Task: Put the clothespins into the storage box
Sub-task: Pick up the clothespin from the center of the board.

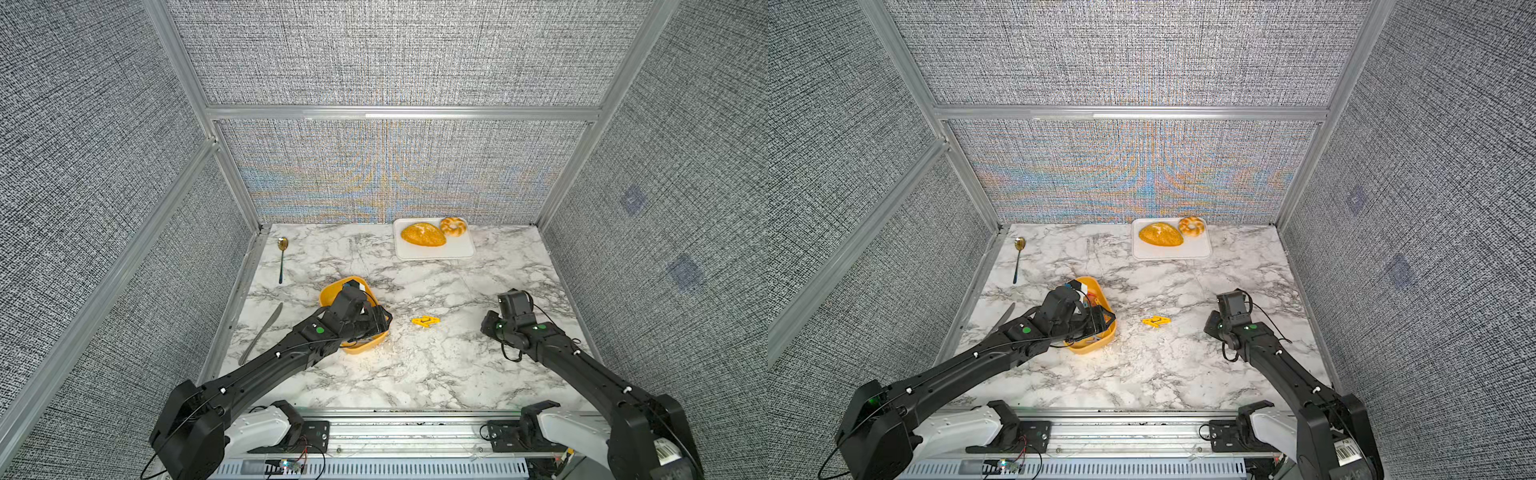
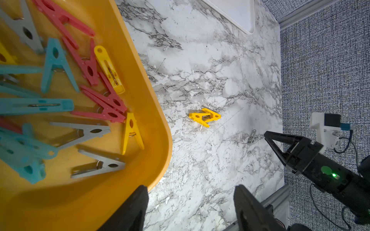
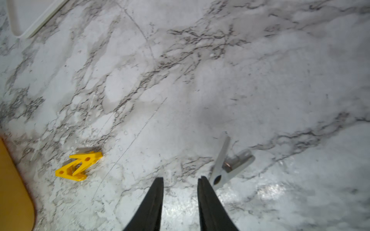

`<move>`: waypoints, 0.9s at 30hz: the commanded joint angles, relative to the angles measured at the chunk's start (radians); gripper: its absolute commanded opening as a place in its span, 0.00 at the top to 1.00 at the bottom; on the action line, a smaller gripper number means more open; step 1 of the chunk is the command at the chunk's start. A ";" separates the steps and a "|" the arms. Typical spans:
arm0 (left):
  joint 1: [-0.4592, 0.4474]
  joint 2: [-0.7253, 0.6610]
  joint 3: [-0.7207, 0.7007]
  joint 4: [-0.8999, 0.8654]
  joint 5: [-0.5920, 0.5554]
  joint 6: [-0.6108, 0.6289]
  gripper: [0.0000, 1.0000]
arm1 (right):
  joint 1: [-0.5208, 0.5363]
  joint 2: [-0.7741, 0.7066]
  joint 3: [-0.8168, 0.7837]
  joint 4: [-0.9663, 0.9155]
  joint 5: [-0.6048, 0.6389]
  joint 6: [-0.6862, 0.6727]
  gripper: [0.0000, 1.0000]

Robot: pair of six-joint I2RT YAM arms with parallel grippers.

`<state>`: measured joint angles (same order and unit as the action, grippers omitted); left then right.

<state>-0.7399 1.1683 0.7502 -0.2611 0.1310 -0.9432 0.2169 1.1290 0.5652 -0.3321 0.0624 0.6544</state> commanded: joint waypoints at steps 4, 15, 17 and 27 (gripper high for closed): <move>-0.001 -0.017 -0.020 0.031 0.007 0.004 0.27 | -0.090 0.045 -0.022 0.041 -0.033 -0.043 0.66; -0.001 -0.020 -0.040 0.042 0.004 -0.006 0.27 | -0.135 0.116 -0.011 0.091 -0.051 -0.073 0.68; -0.001 -0.018 -0.040 0.043 0.004 -0.006 0.27 | -0.135 0.129 -0.007 0.100 -0.047 -0.077 0.68; -0.001 -0.024 -0.050 0.043 -0.002 -0.015 0.27 | -0.136 0.201 -0.016 0.148 -0.074 -0.085 0.72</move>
<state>-0.7418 1.1496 0.7036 -0.2337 0.1333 -0.9524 0.0792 1.3205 0.5545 -0.2127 -0.0013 0.5770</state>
